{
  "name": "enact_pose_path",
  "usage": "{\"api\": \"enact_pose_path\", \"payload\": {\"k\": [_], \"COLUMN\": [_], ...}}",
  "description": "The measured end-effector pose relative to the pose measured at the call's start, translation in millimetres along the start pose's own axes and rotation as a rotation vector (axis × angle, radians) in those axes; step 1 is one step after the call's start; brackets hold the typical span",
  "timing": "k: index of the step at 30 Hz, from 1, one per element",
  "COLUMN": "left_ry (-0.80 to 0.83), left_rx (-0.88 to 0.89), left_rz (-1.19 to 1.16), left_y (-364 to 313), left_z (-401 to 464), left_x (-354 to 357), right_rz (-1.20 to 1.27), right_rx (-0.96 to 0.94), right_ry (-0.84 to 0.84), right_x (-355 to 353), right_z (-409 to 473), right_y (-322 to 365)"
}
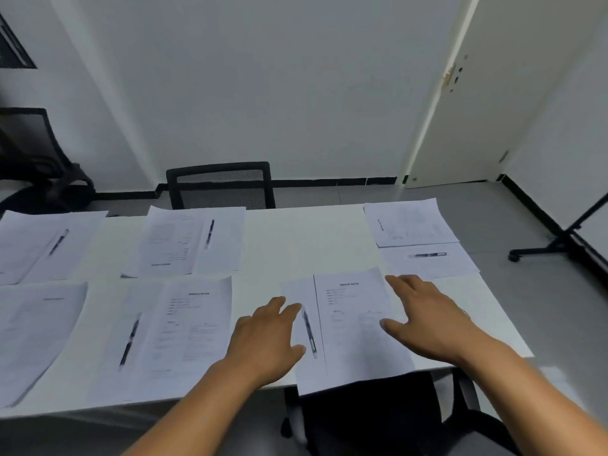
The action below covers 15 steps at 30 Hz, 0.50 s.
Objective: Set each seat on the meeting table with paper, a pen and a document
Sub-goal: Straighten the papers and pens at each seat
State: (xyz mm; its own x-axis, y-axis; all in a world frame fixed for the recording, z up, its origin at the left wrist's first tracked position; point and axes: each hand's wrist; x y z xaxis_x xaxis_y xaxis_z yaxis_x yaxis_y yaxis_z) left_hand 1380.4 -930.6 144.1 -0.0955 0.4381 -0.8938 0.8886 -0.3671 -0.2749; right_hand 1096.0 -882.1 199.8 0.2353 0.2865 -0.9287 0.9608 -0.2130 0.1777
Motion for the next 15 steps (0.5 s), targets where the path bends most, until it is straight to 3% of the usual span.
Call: {"api": "enact_pose_path", "payload": {"k": [15], "left_ry": [0.2], "left_rx": [-0.092], "left_rz": [0.062], "left_y": [-22], "left_z": [40], "left_x": [83], "right_rz": [0.015], "right_rx": [-0.084], "right_ry": [0.196], "right_x": [94], "right_z": [52], "right_y": [-47]}}
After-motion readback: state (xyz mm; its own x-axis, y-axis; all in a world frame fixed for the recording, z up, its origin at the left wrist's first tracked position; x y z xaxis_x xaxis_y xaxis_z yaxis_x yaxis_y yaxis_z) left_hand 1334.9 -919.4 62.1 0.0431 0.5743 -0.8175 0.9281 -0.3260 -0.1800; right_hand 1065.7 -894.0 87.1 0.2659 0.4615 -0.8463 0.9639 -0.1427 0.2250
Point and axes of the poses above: each hand's wrist, its own z-axis towards the middle knuckle, its own x-axis out of the palm, y = z × x, and after that the axes turned 3 degrees about x, right-handed
